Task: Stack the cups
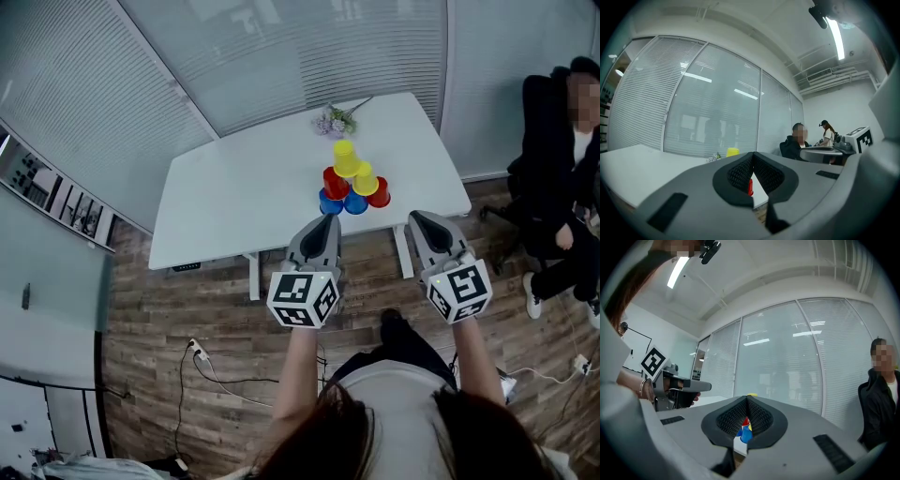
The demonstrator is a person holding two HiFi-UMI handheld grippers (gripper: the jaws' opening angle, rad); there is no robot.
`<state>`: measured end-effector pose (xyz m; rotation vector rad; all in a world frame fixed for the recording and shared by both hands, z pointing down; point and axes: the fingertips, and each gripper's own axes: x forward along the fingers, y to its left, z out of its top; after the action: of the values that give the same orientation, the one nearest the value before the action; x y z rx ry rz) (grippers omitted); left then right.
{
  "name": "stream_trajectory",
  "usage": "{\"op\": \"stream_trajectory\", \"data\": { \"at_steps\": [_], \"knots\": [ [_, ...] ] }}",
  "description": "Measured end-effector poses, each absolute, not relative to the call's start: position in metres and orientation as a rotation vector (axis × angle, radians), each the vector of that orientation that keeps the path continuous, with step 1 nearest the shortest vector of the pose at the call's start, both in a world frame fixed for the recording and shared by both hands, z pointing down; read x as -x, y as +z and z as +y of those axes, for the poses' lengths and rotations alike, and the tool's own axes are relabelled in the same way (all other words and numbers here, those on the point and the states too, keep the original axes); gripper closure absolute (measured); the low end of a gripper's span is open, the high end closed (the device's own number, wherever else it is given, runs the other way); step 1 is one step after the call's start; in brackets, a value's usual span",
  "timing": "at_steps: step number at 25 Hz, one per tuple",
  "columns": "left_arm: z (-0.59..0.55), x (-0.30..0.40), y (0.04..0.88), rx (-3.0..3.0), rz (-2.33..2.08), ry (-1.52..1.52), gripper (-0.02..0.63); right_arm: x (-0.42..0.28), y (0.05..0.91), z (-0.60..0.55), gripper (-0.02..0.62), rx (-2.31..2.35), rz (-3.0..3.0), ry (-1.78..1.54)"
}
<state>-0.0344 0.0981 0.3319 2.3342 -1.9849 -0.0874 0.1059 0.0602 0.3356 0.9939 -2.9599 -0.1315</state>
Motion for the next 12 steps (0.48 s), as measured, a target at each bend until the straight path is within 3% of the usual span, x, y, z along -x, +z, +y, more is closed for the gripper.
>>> {"op": "stream_trajectory", "data": {
  "at_steps": [12],
  "knots": [
    [0.0959, 0.0317, 0.3382, -2.339, -1.963, -0.068, 0.588, -0.1073, 0.3384, 0.0607, 0.568, -1.007, -2.963, -0.112]
  ]
}}
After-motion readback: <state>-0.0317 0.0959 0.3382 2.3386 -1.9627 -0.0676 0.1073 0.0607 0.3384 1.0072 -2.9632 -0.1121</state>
